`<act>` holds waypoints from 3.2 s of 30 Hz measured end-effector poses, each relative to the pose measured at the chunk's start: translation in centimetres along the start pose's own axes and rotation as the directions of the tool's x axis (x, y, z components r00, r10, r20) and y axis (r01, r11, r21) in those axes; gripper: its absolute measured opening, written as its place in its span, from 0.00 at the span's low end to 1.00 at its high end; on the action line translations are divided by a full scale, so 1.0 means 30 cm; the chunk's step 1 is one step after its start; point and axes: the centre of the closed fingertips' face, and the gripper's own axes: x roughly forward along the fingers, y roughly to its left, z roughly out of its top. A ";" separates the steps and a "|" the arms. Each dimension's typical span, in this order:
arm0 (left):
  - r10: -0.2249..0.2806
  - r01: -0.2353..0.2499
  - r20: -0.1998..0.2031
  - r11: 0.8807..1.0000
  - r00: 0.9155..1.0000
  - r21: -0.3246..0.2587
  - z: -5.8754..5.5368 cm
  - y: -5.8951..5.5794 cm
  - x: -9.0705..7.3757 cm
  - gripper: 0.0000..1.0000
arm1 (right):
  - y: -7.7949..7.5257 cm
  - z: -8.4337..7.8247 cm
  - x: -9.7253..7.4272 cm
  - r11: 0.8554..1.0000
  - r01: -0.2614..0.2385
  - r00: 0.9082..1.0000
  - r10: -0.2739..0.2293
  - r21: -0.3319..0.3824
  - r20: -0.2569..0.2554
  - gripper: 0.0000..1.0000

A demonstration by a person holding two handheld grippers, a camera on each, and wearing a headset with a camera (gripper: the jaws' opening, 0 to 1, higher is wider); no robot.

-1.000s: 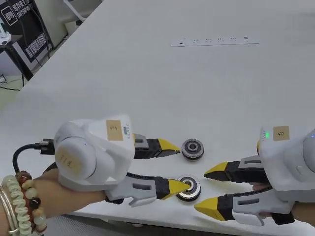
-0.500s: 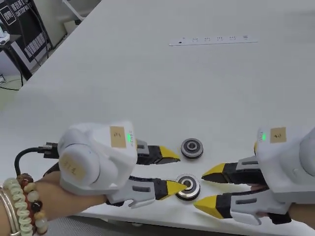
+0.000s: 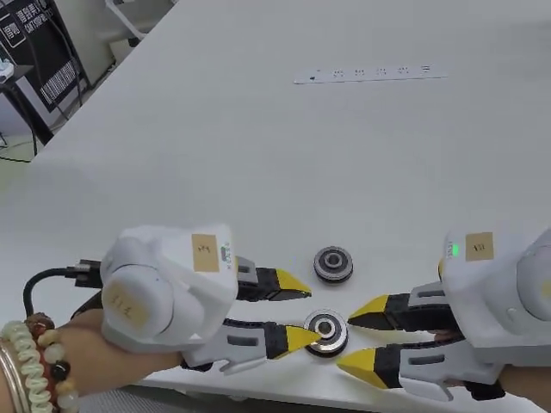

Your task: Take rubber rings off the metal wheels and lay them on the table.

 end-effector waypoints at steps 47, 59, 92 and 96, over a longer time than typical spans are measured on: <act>-0.057 0.057 0.004 0.998 0.998 -0.039 -0.013 -0.031 0.048 0.14 | -0.016 -0.012 -0.001 0.998 0.028 0.999 -0.028 -0.050 -0.017 0.06; -0.055 0.056 0.005 0.998 0.998 -0.031 -0.011 -0.032 0.052 0.14 | -0.037 -0.013 -0.011 0.994 0.074 0.997 -0.076 -0.077 -0.028 0.00; -0.054 0.056 0.054 0.998 0.997 -0.028 0.009 -0.022 0.078 0.14 | -0.079 0.015 -0.058 0.852 -0.090 0.976 -0.026 0.515 0.214 0.00; -0.053 0.055 0.055 0.998 0.997 -0.026 0.009 -0.022 0.079 0.14 | -0.075 0.019 -0.059 0.838 -0.103 0.975 -0.021 0.536 0.221 0.00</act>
